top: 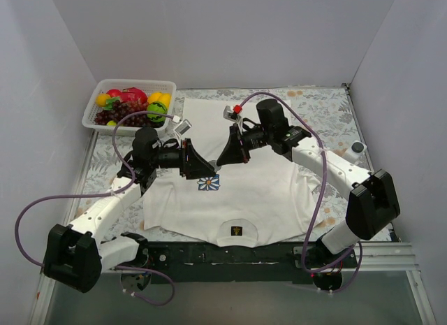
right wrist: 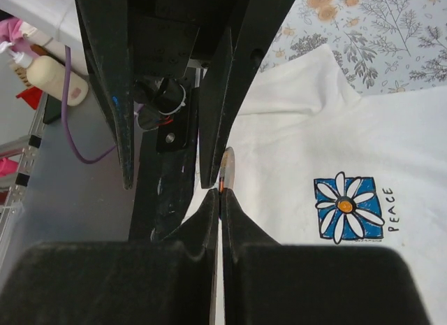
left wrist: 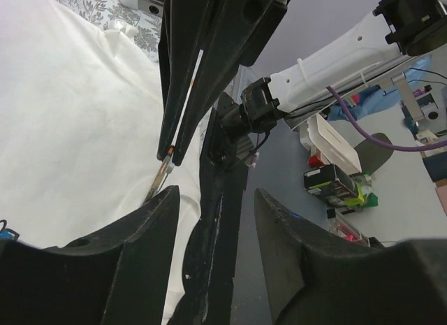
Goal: Pin the brooch onto the clothing
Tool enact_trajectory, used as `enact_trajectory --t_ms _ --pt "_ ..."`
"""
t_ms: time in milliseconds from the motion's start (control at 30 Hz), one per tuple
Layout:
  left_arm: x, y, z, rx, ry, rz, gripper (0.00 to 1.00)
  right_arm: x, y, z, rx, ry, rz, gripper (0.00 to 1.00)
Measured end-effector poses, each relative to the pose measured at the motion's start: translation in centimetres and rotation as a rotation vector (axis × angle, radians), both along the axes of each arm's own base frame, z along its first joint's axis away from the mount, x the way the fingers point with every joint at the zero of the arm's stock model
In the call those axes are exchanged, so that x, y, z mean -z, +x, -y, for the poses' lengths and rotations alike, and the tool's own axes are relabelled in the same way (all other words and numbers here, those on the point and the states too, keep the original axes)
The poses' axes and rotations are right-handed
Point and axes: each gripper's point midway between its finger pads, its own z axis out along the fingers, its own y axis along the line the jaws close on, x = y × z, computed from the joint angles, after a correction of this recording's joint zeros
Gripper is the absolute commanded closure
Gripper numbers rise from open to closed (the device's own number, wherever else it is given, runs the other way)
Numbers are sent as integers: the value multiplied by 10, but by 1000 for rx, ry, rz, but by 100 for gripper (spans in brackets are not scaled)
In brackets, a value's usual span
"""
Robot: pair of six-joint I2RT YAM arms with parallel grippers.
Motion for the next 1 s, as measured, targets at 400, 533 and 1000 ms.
enact_trajectory --t_ms 400,533,1000 --pt "-8 14 0 -32 68 57 42 19 -10 6 -31 -59 -14 99" --pt "0 17 -2 -52 105 61 42 15 -18 6 -79 -37 -11 99" --pt "14 9 -3 0 129 42 69 4 -24 7 -124 -17 7 99"
